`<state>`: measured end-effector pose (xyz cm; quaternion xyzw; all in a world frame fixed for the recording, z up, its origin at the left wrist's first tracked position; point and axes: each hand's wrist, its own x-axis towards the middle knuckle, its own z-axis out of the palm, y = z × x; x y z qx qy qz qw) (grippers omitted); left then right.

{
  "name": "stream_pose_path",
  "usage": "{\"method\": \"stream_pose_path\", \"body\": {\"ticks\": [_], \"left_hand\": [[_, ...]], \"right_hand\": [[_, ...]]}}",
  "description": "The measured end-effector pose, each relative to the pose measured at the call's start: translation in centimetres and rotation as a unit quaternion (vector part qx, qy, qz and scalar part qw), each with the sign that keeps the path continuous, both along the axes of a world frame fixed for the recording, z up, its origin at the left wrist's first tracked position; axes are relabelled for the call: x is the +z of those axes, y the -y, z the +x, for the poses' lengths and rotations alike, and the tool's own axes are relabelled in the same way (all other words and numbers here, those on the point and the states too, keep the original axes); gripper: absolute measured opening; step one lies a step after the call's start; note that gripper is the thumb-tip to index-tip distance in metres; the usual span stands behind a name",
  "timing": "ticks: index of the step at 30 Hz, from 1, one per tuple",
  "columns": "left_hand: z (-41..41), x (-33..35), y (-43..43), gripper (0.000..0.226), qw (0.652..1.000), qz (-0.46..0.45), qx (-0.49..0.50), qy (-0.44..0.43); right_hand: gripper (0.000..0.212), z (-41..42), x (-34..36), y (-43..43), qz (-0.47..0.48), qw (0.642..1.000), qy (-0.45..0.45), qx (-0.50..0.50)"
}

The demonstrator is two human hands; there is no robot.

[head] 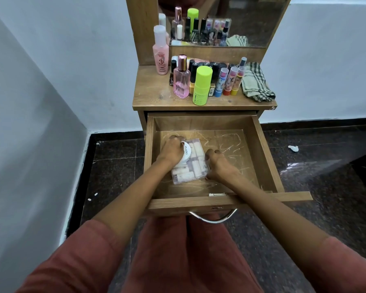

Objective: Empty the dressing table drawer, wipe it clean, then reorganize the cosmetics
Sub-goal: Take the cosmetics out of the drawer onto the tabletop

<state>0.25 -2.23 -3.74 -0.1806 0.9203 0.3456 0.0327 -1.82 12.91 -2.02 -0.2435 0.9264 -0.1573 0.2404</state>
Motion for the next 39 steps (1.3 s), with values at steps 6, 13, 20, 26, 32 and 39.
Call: {"method": "stream_pose_path", "body": {"ticks": [6,13,20,26,32,39], "left_hand": [[0.3,-0.1,-0.1,0.040,0.996,0.015,0.078,0.042],[0.4,0.1,0.2,0.050,0.961,0.174,0.208,0.047],[1.3,1.1,0.1,0.049,0.920,0.315,0.232,0.006],[1.9,1.6,-0.4,0.037,0.852,0.451,0.266,-0.006],[2.3,3.8,0.4,0.023,0.815,0.500,0.283,-0.073],[3.3,6.5,2.7,0.029,0.837,0.434,0.289,-0.163]], "right_hand": [[0.052,0.0,-0.1,-0.3,0.007,1.000,0.015,-0.027],[0.040,-0.1,-0.3,0.2,0.005,0.996,0.048,-0.069],[0.041,-0.3,-0.5,-0.3,-0.004,0.997,0.036,-0.073],[0.045,0.1,0.4,-0.8,-0.031,0.997,0.028,-0.069],[0.063,1.0,3.6,-0.8,-0.105,0.992,0.014,-0.070],[0.064,2.7,6.6,2.1,-0.182,0.981,-0.029,-0.053]]}}
